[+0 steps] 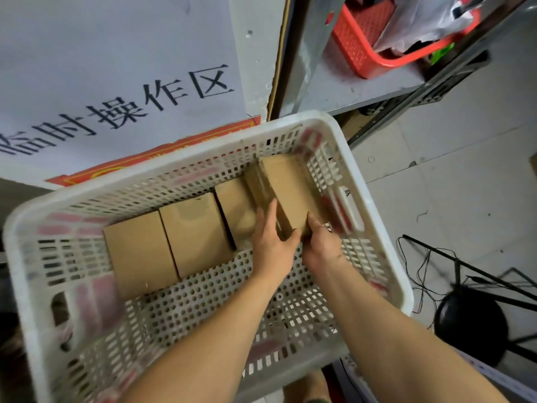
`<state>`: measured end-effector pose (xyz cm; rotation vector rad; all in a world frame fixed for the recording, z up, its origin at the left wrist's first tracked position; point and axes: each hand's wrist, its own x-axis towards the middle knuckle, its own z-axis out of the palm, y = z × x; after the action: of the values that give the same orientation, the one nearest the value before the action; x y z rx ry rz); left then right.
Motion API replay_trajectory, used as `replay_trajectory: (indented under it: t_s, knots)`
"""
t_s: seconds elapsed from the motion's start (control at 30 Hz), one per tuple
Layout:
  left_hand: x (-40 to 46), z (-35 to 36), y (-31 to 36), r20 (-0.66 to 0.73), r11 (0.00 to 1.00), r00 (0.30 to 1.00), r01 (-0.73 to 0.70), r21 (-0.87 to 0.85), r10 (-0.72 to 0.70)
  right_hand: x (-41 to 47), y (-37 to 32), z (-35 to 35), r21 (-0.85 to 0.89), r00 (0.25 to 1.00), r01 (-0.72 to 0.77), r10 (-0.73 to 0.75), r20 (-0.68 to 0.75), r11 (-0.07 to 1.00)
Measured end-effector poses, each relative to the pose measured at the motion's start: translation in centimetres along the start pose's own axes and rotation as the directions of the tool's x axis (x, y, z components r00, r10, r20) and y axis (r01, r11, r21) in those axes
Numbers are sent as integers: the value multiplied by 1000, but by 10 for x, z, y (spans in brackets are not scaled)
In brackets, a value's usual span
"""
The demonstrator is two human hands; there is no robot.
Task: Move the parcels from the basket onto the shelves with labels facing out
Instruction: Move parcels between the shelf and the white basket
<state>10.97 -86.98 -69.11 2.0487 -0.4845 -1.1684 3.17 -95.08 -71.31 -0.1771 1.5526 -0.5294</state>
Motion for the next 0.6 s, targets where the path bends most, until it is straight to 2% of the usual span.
replay_trajectory:
  t_s: [0.07,0.17,0.23,0.3,0.37,0.43,0.5,0.6]
  knots:
    - [1,3,10,50,993,998,-46,106,41,0,-2,4,62,995,-94,93,18,994]
    - [6,1,20,169,981,986,-32,193,-1,11,-9,3,101,976,-217,212,51,971]
    - [12,1,20,258,947,966,-91,307,9,14,-13,1,116,965,-255,245,96,960]
    - [25,2,17,344,894,939,-159,420,5,15,-16,3,171,969,-248,242,60,953]
    - [36,3,17,408,874,911,-149,463,-61,18,-15,5,206,978,-207,204,37,956]
    - [40,1,19,434,864,893,-122,488,-119,22,-14,4,242,976,-215,201,82,946]
    - [40,-4,22,448,874,884,-110,473,-132,25,-11,2,223,976,-207,186,114,953]
    - [31,-19,25,426,891,901,-125,437,-82,10,-9,-8,72,982,-123,111,150,990]
